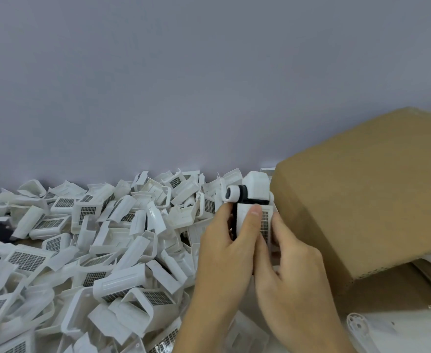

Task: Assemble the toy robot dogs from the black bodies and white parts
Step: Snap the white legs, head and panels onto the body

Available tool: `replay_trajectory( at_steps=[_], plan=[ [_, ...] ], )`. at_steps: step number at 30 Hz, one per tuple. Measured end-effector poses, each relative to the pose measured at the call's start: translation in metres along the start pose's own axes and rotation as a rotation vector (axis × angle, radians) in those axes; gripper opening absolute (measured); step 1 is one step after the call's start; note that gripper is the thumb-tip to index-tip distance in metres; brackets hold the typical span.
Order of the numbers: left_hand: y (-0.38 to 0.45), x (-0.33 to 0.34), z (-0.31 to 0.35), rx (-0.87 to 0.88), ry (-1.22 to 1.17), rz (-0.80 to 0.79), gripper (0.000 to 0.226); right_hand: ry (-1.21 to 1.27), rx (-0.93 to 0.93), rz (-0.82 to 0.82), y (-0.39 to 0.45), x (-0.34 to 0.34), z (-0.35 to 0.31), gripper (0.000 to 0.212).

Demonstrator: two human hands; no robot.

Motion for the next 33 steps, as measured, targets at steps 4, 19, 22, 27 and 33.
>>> replay_trajectory(
  at_steps=[4, 19, 22, 27, 33],
  plan=[
    [0.002, 0.0, -0.002, -0.06, -0.071, 0.101, 0.03, 0.156, 0.017, 0.026, 0.001, 0.001, 0.004, 0.026],
    [-0.003, 0.004, 0.007, -0.021, -0.125, -0.103, 0.054, 0.79, 0.313, -0.026, 0.009, -0.006, 0.003, 0.043],
    [-0.003, 0.005, 0.008, 0.012, -0.098, -0.099, 0.056, 0.788, 0.323, -0.002, 0.009, -0.007, 0.005, 0.043],
    [-0.004, 0.006, 0.008, 0.041, -0.039, -0.076, 0.056, 0.747, 0.319, 0.055, 0.008, -0.009, 0.006, 0.04],
    [-0.002, 0.008, 0.004, -0.007, -0.072, -0.035, 0.06, 0.718, 0.308, 0.045, 0.008, -0.005, 0.005, 0.045]
  ],
)
Point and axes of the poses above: each hand's wrist, its own y-axis towards the middle knuckle, its own x-axis out of the palm, z = x × y, the point moved 2 cm from there along y, towards the middle knuckle, and after that the axes turned 8 degrees about y, right-handed, at the moved point
